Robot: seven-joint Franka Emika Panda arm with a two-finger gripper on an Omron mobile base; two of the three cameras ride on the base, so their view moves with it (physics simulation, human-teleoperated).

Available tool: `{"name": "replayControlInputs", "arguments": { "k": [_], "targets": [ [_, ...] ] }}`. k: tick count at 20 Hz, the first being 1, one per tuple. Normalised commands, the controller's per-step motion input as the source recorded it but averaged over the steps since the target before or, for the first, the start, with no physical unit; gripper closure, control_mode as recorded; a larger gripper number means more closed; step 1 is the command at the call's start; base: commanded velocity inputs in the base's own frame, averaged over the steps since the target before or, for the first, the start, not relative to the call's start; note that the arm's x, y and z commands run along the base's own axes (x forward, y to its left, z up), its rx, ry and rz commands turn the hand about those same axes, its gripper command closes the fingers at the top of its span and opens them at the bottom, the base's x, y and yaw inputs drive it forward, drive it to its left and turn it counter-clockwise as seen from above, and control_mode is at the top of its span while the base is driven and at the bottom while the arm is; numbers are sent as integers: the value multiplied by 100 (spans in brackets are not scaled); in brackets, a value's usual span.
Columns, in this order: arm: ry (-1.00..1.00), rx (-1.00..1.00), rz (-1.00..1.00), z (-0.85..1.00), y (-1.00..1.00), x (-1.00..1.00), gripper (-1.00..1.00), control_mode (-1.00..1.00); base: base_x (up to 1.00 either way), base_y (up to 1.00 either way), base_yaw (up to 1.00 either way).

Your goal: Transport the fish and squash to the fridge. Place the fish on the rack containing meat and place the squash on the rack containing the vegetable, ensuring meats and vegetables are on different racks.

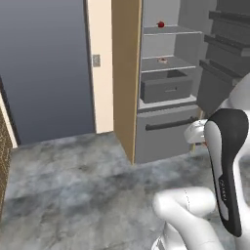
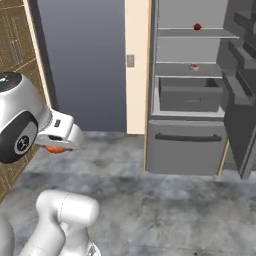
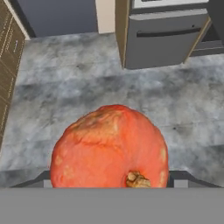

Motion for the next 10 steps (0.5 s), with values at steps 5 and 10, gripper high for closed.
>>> {"name": "replayControlInputs", "arguments": {
  "k": [5,10],
  "targets": [
    [0,0,0,0,0,0,100,100,100,-91,-15],
    [0,0,0,0,0,0,100,100,100,-29,-22]
  ]
}}
